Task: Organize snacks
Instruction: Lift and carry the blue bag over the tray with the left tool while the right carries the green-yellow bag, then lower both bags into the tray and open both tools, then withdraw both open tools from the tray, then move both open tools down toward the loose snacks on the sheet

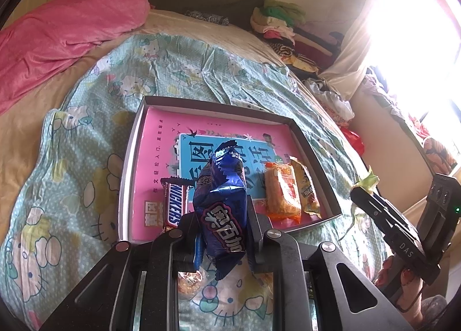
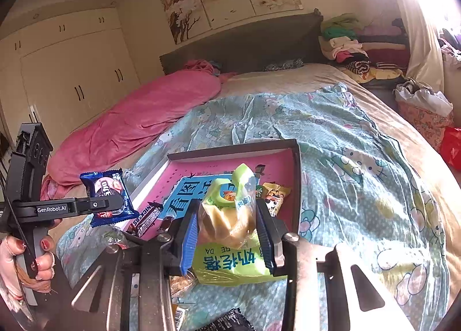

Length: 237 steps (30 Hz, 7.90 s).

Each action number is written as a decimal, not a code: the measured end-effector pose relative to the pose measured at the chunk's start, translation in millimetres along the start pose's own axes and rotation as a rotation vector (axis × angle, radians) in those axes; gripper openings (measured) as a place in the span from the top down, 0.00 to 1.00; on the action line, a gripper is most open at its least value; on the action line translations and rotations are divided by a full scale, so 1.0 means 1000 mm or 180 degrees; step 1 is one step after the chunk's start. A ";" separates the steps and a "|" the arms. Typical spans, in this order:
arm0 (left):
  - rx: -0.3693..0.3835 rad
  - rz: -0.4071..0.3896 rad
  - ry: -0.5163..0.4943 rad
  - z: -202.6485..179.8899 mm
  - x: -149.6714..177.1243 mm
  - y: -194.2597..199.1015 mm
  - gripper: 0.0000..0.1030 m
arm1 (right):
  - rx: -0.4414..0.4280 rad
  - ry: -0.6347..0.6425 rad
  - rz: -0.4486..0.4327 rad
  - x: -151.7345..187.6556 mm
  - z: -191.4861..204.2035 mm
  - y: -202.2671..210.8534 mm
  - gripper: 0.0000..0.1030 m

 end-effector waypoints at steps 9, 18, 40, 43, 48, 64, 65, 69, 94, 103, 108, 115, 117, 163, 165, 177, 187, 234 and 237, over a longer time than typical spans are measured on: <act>-0.0027 0.0082 -0.0009 -0.003 0.002 -0.013 0.78 | 0.0048 -0.0046 -0.0031 -0.003 -0.005 -0.001 0.63; -0.0061 0.0169 -0.0049 -0.008 0.004 -0.030 0.78 | 0.0100 -0.0220 -0.0106 -0.008 -0.021 -0.004 0.63; -0.0116 0.0264 -0.0103 -0.010 0.011 -0.045 0.78 | -0.0012 -0.0195 0.0103 -0.008 -0.025 -0.048 0.63; -0.0114 0.0265 -0.0101 -0.010 0.011 -0.045 0.78 | -0.0005 -0.0103 0.0174 -0.005 -0.019 -0.055 0.63; -0.0113 0.0280 -0.0092 -0.010 0.011 -0.045 0.78 | 0.0092 0.0023 0.0338 0.002 -0.014 -0.066 0.63; -0.0119 0.0315 -0.0088 -0.009 0.012 -0.047 0.78 | 0.0045 0.0516 0.0572 0.012 0.014 -0.082 0.62; -0.0120 0.0316 -0.0090 -0.009 0.011 -0.047 0.78 | 0.0037 0.0527 0.0576 0.012 0.015 -0.082 0.62; -0.0121 0.0317 -0.0091 -0.009 0.011 -0.047 0.78 | 0.0031 0.0550 0.0601 0.014 0.018 -0.082 0.60; -0.0105 0.0348 -0.0052 -0.009 0.012 -0.046 0.78 | 0.0397 0.0641 0.0769 0.021 0.009 -0.059 0.55; -0.0113 0.0357 -0.0072 -0.010 0.012 -0.045 0.77 | 0.0479 0.0567 0.0722 0.018 0.000 -0.059 0.55; -0.0130 0.0363 -0.0092 -0.011 0.011 -0.044 0.72 | 0.0522 0.0521 0.0703 0.017 -0.005 -0.062 0.54; -0.0127 0.0359 -0.0107 -0.012 0.010 -0.042 0.66 | 0.0576 0.0476 0.0664 0.015 -0.010 -0.061 0.50; -0.0126 0.0358 -0.0109 -0.012 0.010 -0.042 0.65 | 0.0595 0.0483 0.0660 0.015 -0.010 -0.061 0.50; -0.0101 0.0007 -0.0147 -0.005 -0.005 -0.006 0.25 | 0.0428 0.0378 0.0202 0.000 -0.004 -0.033 0.26; -0.0095 0.0005 -0.0136 -0.003 -0.005 -0.004 0.25 | 0.0400 0.0377 0.0186 -0.001 -0.002 -0.032 0.25; -0.0147 -0.0012 -0.0148 0.004 0.001 0.004 0.24 | 0.0240 0.0425 0.0127 0.000 0.011 -0.019 0.21; -0.0143 -0.0005 -0.0150 0.006 0.006 0.012 0.24 | 0.0197 0.0454 0.0134 0.002 0.019 -0.013 0.21; -0.0249 0.0169 -0.0275 0.016 0.038 0.023 0.24 | 0.0218 0.0435 0.0468 0.031 0.048 0.004 0.21; -0.0268 0.0182 -0.0290 0.016 0.040 0.022 0.24 | 0.0203 0.0469 0.0482 0.032 0.052 0.002 0.21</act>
Point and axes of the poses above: each gripper's, at about its wrist camera, not at the fingertips, and y roughly against the way its jaws point, z to its left, x to its underside, the point moved 1 cm from there along -y, roughly the way its jaws point, and after that the axes turned 9 degrees about -x, right-handed, at the moved point
